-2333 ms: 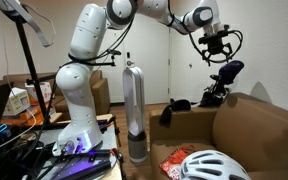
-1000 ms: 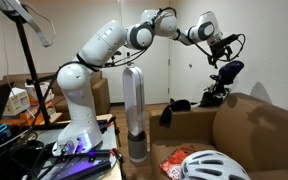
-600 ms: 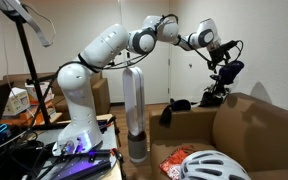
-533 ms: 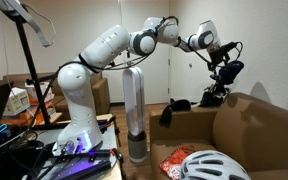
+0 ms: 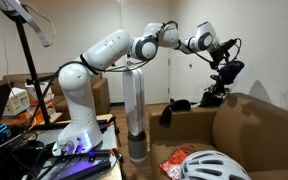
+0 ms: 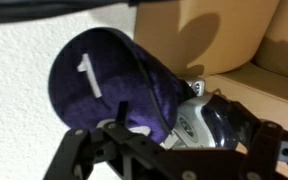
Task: Remove the cover from the golf club and place it on the sofa
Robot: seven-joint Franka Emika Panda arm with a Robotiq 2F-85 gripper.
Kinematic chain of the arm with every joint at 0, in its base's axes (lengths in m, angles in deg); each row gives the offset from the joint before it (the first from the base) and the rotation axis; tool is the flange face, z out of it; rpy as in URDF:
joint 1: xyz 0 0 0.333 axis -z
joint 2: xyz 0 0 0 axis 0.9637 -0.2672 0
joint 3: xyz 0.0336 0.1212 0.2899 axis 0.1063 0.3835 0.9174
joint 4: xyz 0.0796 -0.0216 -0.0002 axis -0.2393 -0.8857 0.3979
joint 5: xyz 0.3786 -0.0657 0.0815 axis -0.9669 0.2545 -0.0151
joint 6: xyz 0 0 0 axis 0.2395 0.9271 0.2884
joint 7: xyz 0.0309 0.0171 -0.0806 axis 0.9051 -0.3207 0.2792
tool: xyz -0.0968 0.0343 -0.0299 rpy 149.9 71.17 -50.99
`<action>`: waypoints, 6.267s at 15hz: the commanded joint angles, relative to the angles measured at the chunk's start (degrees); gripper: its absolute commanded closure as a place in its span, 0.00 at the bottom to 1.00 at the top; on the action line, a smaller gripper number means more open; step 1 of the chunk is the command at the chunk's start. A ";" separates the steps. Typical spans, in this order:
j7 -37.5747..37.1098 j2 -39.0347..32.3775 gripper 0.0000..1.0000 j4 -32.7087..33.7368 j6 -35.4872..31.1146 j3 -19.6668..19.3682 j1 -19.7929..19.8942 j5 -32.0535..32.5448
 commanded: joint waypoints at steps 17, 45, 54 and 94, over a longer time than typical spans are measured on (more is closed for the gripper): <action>0.09 -4.67 0.73 6.47 -5.26 -5.15 -2.10 1.04; -36.44 5.95 0.93 -1.88 3.65 -28.16 -4.48 2.90; -47.12 13.86 0.93 -14.38 16.18 -38.98 -11.76 5.23; -9.45 -14.84 0.92 -10.22 28.87 5.67 2.54 -8.16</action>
